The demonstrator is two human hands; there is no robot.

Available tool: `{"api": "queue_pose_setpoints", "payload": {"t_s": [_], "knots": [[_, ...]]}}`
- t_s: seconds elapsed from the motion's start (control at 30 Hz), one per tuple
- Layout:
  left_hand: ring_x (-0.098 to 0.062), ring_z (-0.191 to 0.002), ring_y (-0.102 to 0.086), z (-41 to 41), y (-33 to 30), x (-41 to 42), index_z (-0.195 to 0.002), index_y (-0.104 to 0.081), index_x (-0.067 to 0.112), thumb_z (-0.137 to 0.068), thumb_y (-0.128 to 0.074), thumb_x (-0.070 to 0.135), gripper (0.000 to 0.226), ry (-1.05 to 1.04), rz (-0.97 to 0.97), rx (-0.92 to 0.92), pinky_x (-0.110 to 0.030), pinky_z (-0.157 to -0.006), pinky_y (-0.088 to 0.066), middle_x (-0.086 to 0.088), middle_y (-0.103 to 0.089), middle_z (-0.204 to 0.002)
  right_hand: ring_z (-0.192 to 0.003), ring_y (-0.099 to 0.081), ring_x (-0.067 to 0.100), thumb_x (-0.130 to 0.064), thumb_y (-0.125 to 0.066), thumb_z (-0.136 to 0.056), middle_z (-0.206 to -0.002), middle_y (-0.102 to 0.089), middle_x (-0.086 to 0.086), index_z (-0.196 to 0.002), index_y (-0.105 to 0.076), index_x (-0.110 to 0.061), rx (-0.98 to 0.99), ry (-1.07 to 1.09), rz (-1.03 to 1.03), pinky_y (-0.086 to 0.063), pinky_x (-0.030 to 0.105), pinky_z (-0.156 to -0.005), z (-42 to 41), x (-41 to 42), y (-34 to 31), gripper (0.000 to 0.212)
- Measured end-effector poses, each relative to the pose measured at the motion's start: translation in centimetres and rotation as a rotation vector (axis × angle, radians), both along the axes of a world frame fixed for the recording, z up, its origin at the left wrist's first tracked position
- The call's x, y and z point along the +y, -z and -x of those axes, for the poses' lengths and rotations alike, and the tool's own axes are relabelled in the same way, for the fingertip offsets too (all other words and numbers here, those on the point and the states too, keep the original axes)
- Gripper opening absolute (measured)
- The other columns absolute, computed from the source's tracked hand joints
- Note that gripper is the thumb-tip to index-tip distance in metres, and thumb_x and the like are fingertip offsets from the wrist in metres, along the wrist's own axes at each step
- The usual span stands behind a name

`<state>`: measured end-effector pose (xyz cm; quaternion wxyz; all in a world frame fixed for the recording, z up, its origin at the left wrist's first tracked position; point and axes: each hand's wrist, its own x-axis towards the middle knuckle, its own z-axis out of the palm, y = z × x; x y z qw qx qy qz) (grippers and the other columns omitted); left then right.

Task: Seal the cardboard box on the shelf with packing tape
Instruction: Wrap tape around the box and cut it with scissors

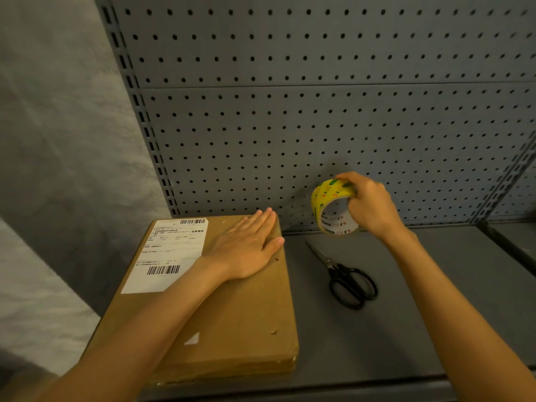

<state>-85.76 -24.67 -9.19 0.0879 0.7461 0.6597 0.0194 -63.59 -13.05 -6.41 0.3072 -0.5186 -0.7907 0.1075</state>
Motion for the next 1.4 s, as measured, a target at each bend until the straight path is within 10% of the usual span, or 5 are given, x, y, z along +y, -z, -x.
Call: {"api": "queue_pose_setpoints", "payload": {"t_s": [1.2,1.4], "knots": [[-0.001,-0.142,0.01,-0.5,-0.5,0.0,-0.149,0.009,0.025,-0.102,-0.01,0.043,0.054,0.027,0.017,0.027,-0.019,-0.11,0.008,0.011,0.012,-0.157,-0.119,-0.047,0.03,0.017,-0.039,-0.08,-0.133,-0.048,0.011,-0.135,-0.045,-0.017,0.122,-0.067,0.152,-0.047,0.048,-0.092,-1.4,-0.3,7.9,0.065],[-0.015,-0.139,-0.028,-0.4,-2.8,2.2,-0.147,-0.029,0.026,-0.101,-0.024,0.045,0.05,0.006,-0.065,0.044,-0.037,-0.111,-0.025,0.006,-0.031,-0.152,-0.119,-0.047,0.028,0.016,-0.037,-0.082,-0.133,-0.049,0.01,-0.134,-0.046,-0.018,0.16,-0.07,0.161,-0.046,0.042,-0.094,-1.3,-0.2,7.9,0.063]]}}
